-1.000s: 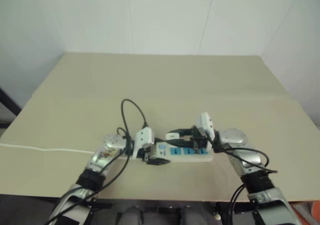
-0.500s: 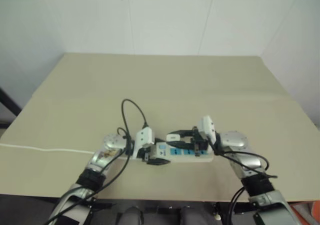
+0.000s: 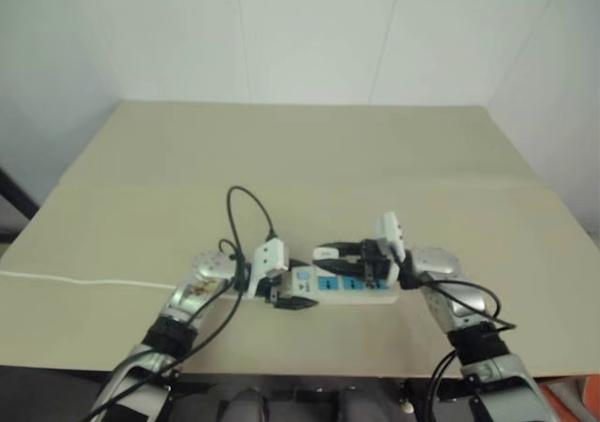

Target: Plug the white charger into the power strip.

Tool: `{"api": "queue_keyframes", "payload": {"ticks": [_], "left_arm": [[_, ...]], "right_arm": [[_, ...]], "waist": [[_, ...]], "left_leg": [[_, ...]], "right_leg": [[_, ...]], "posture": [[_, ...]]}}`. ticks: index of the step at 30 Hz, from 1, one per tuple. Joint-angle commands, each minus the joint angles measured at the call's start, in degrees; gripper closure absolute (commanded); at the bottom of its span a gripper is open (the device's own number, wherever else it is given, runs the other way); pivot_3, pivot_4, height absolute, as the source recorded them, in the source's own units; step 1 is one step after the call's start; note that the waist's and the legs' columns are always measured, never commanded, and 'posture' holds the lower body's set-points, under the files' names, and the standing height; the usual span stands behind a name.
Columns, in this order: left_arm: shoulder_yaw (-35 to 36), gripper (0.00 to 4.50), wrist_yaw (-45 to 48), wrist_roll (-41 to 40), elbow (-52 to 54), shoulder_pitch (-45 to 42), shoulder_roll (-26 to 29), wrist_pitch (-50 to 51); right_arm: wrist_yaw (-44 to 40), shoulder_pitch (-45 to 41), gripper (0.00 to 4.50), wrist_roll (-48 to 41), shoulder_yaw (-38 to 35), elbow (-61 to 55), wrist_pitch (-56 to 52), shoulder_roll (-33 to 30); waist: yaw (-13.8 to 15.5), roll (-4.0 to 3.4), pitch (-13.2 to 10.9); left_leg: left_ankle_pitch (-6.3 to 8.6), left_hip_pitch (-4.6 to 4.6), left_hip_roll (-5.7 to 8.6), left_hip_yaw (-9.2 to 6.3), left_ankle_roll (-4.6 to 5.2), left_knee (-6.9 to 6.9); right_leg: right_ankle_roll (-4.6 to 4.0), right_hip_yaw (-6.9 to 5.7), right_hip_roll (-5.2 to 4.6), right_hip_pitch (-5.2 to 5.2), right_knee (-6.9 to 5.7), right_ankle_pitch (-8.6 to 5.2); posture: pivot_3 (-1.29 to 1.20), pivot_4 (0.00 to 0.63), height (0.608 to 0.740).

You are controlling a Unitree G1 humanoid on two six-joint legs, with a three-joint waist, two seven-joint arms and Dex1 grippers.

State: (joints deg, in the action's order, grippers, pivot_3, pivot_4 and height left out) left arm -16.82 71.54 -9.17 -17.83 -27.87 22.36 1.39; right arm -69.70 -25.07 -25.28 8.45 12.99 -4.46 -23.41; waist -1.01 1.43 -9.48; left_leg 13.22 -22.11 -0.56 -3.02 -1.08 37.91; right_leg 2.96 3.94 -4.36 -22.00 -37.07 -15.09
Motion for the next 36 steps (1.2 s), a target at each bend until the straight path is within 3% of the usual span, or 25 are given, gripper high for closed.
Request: {"api": "queue_keyframes", "payload": {"ticks": [1, 8, 16, 28, 36], "left_arm": [[-1.29, 1.18, 1.37, 1.13, -0.47, 0.4, 0.97, -0.25], [-1.31, 1.18, 1.43, 1.23, -0.64, 0.24, 1.01, -0.44], [-1.2, 1.18, 1.23, 1.31, -0.71, 0.23, 1.15, -0.63], [-1.09, 1.18, 0.93, 1.31, -0.07, 0.72, 1.54, -0.85], [-0.98, 1.18, 0.56, 1.33, -0.13, 0.81, 1.61, -1.06]], "right_arm": [[0.1, 1.53, 3.29, 1.35, -1.02, 1.25, 1.06, -0.17], [-0.04, 1.33, 3.29, 2.97, -0.76, 3.56, 4.73, -0.13], [-1.81, 2.37, 3.29, 7.21, 0.12, 10.75, 16.71, -0.86], [-8.83, -1.89, 3.29, 7.84, 4.4, 17.79, 11.29, -2.98], [-8.27, -2.43, 3.29, 8.77, 5.95, 18.79, 11.17, -1.01]], "waist": [[-0.04, -0.02, 0.01], [-0.04, -0.02, 0.01], [-0.09, -0.01, 0.02], [-0.27, 0.03, 0.09], [-0.64, 0.02, 0.09]], "left_leg": [[0.0, -0.02, 0.0, 0.01, 0.0, 0.0], [0.0, -0.02, 0.0, 0.01, 0.0, -0.01], [0.0, 0.03, -0.01, 0.03, 0.0, -0.01], [0.01, 0.36, -0.04, 0.03, 0.0, -0.02], [0.04, 0.78, -0.11, 0.03, 0.05, -0.14]], "right_leg": [[0.0, 0.01, -0.01, -0.03, 0.0, 0.0], [0.01, 0.01, 0.0, -0.03, 0.01, 0.0], [0.01, 0.01, 0.0, 0.01, 0.01, 0.0], [0.0, 0.01, 0.02, 0.38, 0.06, 0.0], [0.02, -0.01, 0.06, 0.8, 0.27, -0.02]], "posture": [[0.0, 0.15, 0.74], [0.0, 0.15, 0.74], [0.0, 0.15, 0.74], [0.0, 0.15, 0.74], [0.0, 0.15, 0.74]]}}
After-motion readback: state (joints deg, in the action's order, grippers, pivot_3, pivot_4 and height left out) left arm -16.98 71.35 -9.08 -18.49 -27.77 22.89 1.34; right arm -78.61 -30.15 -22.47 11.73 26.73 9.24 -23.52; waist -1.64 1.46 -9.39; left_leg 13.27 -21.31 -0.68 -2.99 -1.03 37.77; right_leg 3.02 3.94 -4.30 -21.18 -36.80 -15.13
